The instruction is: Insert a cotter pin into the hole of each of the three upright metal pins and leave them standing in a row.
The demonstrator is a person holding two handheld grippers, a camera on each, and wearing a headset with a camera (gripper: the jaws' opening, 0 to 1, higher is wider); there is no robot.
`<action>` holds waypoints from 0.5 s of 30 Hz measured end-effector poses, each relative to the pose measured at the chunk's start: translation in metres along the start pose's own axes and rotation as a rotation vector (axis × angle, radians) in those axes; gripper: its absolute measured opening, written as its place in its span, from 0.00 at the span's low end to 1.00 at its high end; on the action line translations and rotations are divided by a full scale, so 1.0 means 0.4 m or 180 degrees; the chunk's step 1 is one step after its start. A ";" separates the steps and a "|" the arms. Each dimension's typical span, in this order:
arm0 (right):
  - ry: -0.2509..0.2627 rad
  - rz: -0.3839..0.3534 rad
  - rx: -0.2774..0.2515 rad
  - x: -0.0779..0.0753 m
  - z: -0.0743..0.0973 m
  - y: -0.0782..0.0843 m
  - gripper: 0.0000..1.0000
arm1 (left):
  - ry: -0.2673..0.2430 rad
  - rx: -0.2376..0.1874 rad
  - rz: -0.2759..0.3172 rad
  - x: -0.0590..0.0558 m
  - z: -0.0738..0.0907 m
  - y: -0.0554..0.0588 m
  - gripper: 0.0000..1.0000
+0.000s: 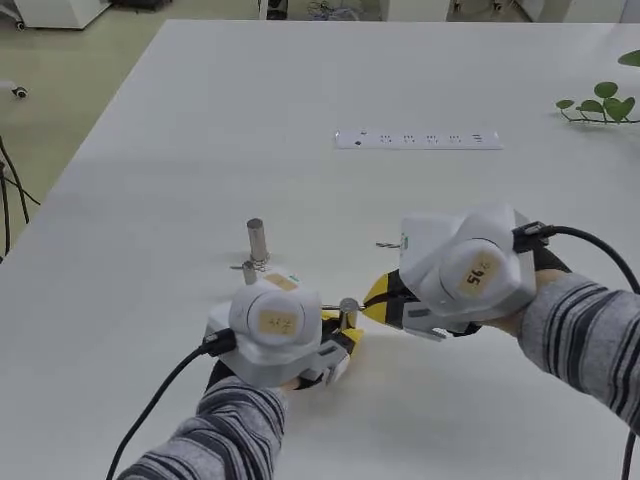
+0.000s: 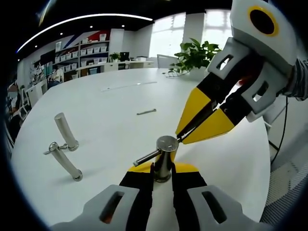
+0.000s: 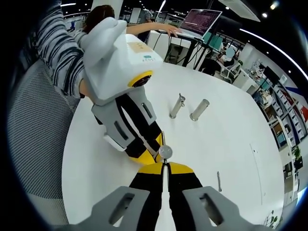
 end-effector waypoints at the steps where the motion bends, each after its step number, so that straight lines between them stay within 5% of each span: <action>1: -0.0003 -0.0020 -0.0013 0.001 0.000 -0.001 0.00 | -0.0002 0.0001 0.0020 0.000 0.000 0.000 0.11; 6: -0.0035 -0.0272 -0.0065 -0.001 -0.005 -0.004 0.11 | 0.0022 0.0020 0.0038 0.004 0.005 0.001 0.13; 15: -0.0179 -0.0620 -0.0154 -0.007 -0.036 -0.010 0.14 | 0.0027 0.0045 -0.0015 0.008 0.028 0.007 0.26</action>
Point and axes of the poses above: the centre of the closed fingertips' face, and the gripper's own axes: z roughly backward along the fingers, x roughly to its left, y roughly out of its underside, the point moved 10 cm from there along z, roughly backward along the fingers, and after that the axes turned 4 degrees about y, right-handed, at the moved point
